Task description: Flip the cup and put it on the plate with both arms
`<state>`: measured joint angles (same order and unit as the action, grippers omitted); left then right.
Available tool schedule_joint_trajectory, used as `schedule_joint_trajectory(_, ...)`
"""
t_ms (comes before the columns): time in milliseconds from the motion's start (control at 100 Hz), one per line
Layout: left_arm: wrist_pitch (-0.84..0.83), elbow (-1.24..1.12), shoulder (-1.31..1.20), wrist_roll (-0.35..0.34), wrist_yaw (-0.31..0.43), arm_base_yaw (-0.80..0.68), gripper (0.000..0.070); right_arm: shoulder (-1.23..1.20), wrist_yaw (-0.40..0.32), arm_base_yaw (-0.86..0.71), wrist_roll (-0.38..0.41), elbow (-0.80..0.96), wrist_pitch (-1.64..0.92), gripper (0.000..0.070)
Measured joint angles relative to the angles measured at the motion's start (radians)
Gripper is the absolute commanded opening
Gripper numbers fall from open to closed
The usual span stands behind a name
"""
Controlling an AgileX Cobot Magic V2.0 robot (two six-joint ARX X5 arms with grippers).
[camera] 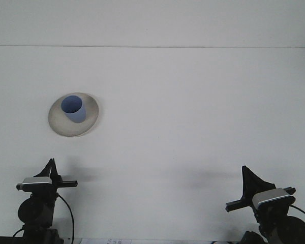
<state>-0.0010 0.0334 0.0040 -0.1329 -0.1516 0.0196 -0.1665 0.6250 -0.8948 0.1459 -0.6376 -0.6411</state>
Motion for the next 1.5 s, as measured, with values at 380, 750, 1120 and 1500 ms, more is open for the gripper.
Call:
schedule_joint_trajectory(380,0.000,0.000,0.000,0.000,0.000,0.000,0.0016,0.051,-0.289,0.465,-0.091,0.243,0.233,0.0005)
schedule_joint_trajectory(750,0.000,0.000,0.000,0.000,0.000,0.000,0.0016,0.124,-0.715,0.941,-0.107,0.541,0.481,0.0005)
schedule_joint_trajectory(1120,0.000,0.000,0.000,0.000,0.000,0.000,0.0016,0.166,-0.700,0.945,-0.093,0.623,0.505,0.0005)
schedule_joint_trajectory(1500,0.000,0.000,0.000,0.000,0.000,0.000,0.0016,0.165,-0.700,0.945,-0.085,0.623,0.531,0.0005)
